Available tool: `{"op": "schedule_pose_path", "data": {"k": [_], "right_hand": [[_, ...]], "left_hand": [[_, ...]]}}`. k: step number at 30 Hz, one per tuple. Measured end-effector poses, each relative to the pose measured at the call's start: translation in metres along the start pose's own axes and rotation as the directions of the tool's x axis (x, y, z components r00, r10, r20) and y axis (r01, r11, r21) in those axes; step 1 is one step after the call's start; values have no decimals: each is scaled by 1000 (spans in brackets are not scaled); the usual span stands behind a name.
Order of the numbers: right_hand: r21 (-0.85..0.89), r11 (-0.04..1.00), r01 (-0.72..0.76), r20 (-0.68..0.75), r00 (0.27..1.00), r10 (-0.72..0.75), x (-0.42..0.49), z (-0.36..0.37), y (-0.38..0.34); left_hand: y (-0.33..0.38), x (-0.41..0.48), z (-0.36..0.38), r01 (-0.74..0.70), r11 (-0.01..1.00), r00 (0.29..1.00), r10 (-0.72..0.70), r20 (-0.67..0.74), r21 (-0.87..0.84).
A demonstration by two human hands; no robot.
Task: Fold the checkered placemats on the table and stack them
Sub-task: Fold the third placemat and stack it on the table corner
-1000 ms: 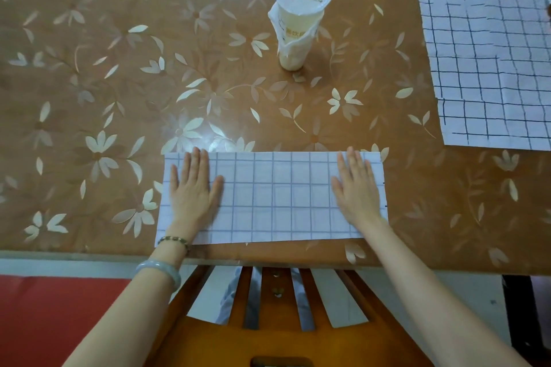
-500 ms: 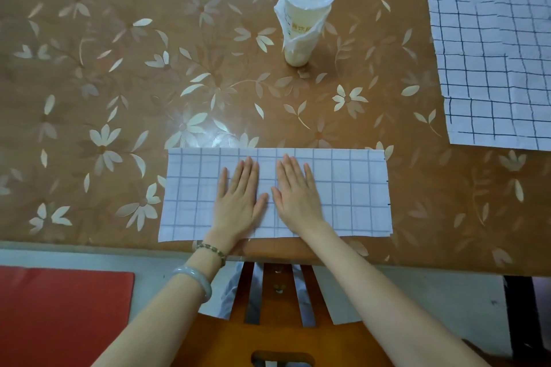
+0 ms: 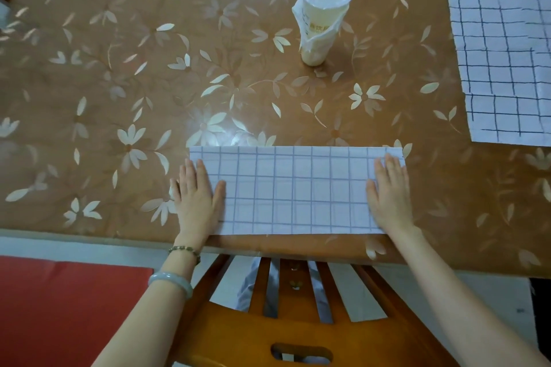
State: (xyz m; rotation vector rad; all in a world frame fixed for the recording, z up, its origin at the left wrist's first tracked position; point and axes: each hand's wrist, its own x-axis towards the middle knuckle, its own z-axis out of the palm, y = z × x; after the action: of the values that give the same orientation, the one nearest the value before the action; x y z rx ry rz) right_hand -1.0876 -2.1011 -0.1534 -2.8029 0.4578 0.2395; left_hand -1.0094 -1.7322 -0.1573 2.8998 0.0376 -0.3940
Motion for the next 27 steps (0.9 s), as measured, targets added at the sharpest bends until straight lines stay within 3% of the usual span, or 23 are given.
{"op": "schedule_pose_path", "data": {"k": [2,4,8,12,19,27], "right_hand": [[89,995,52,-100,994,-43,1,-4,-24],[186,969,163,-112,983,-144,1,-6,-57],[241,926,291,129,936,-328,-3,4,-111],[195,939,282,209,924,-321,-2,13,-119],[201,942,267,223,924,-310,-3,12,-118],[265,935,237,274,911,-309,2,8,-117]], "left_hand": [[3,-2,-7,77,994,996,-81,-46,-80],[6,-4,-14,161,972,981,-177,-82,-174],[10,-6,-23,288,913,944,-321,-72,-290],[9,-2,-29,361,845,916,-400,-18,-395],[15,-2,-40,401,738,908,-399,127,-543],[3,-8,-59,300,635,954,-216,209,-712]]}}
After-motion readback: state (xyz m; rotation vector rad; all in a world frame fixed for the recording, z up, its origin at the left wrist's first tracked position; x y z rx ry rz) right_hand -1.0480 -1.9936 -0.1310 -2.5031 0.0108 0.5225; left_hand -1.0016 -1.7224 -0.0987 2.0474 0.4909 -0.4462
